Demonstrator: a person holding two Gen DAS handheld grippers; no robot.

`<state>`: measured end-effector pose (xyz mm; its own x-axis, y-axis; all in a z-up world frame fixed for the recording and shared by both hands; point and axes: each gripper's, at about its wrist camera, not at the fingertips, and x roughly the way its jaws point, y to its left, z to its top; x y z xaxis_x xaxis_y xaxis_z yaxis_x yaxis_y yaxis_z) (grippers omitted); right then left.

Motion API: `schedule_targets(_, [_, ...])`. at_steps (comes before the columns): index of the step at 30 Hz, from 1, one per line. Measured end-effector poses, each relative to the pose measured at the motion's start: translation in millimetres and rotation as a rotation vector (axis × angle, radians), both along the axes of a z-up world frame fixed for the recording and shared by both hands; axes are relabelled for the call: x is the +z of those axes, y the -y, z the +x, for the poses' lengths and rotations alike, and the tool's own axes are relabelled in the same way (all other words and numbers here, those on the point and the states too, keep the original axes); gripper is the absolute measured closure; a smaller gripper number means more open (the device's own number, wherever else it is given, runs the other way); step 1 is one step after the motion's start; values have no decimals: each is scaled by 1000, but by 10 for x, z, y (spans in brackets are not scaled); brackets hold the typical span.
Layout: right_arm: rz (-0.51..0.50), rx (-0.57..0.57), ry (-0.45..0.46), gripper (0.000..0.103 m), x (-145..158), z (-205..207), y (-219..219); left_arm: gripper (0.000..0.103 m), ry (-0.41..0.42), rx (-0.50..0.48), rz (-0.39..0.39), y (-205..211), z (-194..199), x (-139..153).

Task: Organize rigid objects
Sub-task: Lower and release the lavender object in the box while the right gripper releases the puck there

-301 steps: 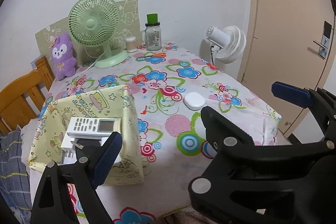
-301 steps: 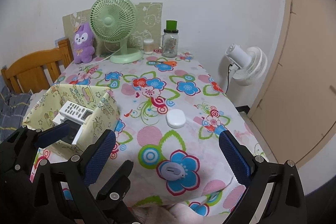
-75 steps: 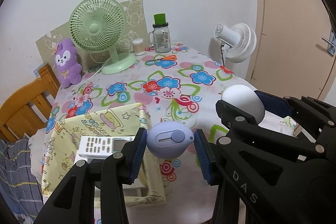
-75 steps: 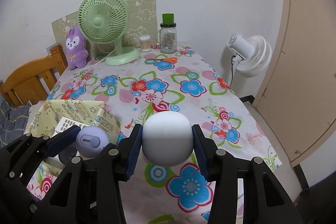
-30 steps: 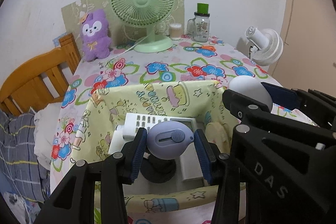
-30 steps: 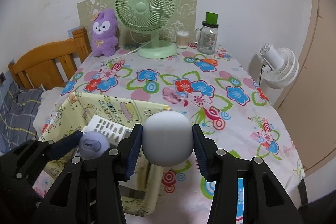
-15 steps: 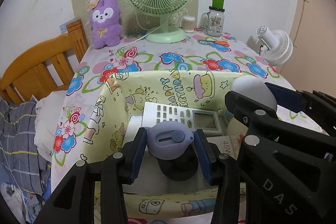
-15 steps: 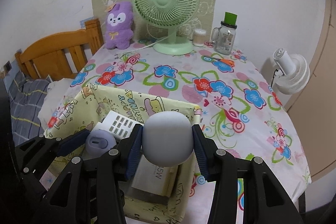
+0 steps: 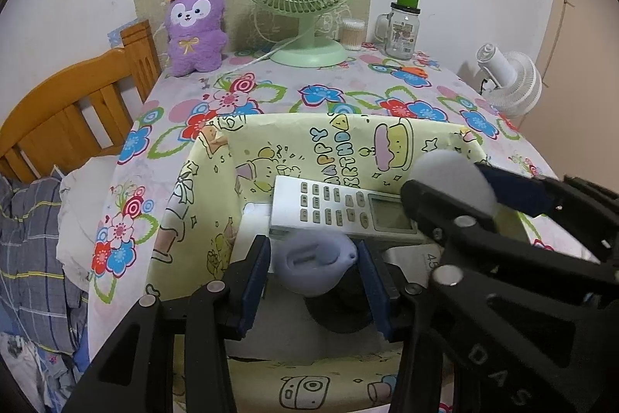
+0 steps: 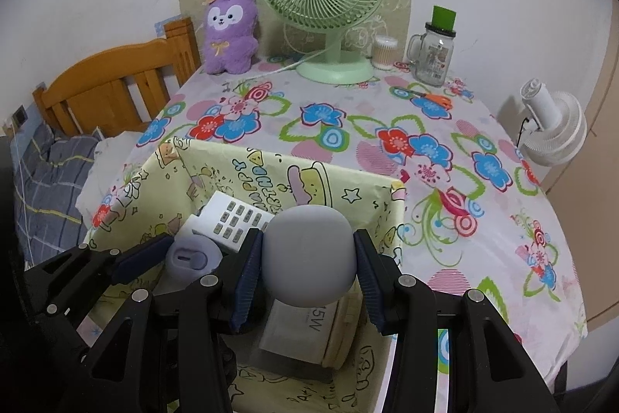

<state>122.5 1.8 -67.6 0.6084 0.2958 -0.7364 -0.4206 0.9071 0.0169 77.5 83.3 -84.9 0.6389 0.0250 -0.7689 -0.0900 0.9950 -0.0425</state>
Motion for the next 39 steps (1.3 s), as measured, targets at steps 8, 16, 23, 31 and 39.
schedule_targets(8, [34,22,-60,52,-79,45,5,35,-10,-36,-46,29,17,21])
schedule_targets(16, [42,58,-82,52,-104,43,36,26,-27,-24,7,107,-20,28])
schedule_targets(23, [56,102,-94,52,-117,31,37,16,-29,17,56,119,-95,33])
schedule_targets(31, [109,135,-122,42,-115,8,37,14,-20,23,63,120,-136,71])
schedule_targets(39, [96,97,-75,26,-4,-61,136,12,1,7,56,202,-148,154])
